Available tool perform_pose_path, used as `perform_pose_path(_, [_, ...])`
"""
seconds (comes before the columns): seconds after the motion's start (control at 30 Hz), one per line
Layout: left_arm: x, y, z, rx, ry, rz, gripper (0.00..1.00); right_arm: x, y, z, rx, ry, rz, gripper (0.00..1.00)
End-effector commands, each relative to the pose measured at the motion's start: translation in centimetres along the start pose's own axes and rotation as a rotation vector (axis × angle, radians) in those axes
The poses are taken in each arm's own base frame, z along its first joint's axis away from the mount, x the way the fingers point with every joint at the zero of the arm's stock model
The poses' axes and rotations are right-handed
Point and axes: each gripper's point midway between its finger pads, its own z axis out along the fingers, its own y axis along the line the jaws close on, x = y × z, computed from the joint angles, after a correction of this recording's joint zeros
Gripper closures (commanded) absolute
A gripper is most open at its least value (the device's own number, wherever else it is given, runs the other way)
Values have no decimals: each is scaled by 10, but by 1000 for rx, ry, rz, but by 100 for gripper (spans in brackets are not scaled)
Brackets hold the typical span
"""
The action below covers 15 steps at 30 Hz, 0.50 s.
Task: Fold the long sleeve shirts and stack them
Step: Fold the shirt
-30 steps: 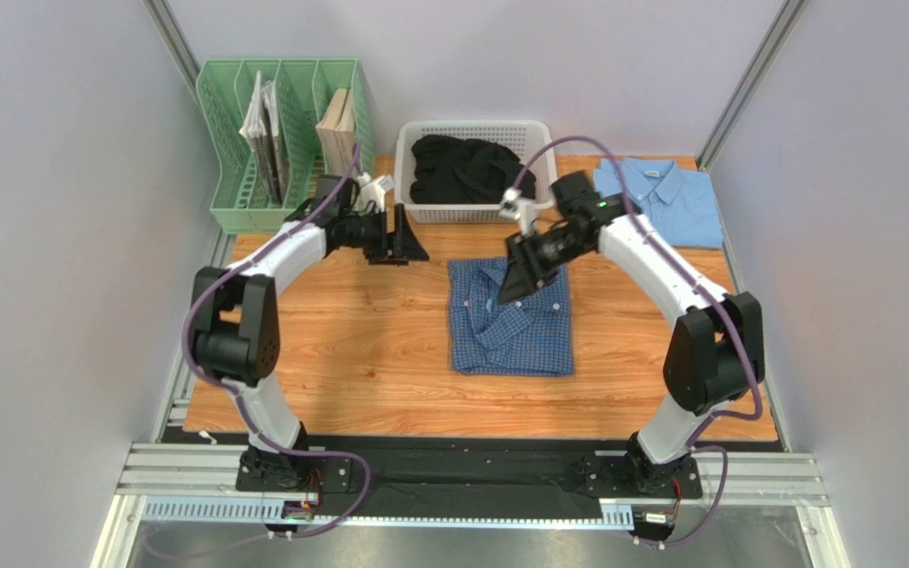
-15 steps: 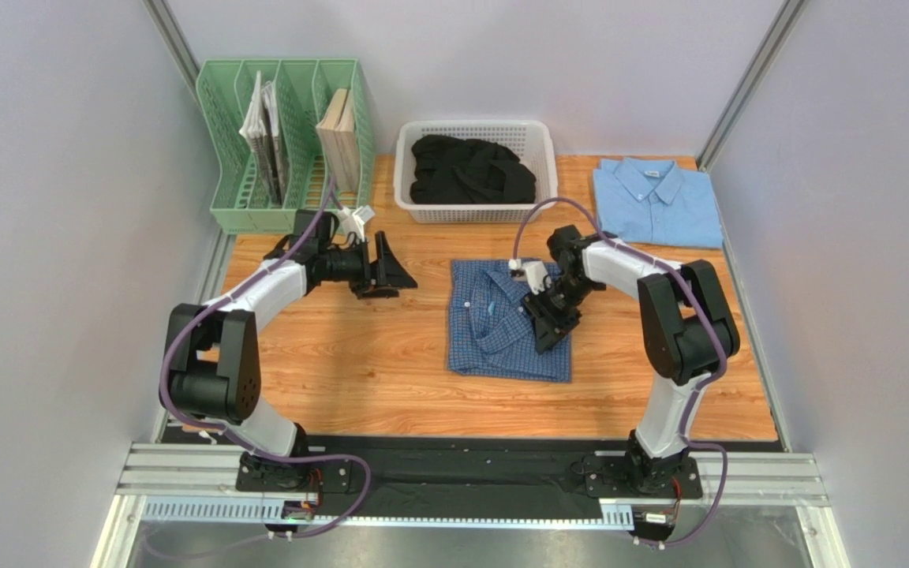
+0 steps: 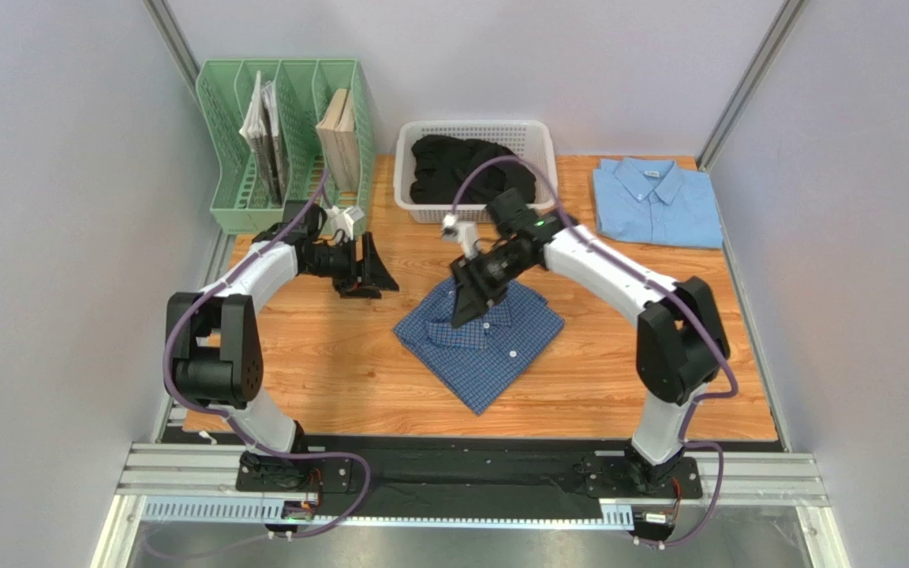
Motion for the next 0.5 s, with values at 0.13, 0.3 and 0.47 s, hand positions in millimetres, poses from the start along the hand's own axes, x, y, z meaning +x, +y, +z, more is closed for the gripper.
perform_pose_path(0.13, [27,14,28,2,186,70,35,43,-127,-32,319,90,14,56])
perform_pose_path(0.3, [36,11,42,20,284,99,39,95,-119,6,185,178,193,58])
perform_pose_path(0.47, [36,15,47,17,348,178,53,123,-51,34,19,217,271,55])
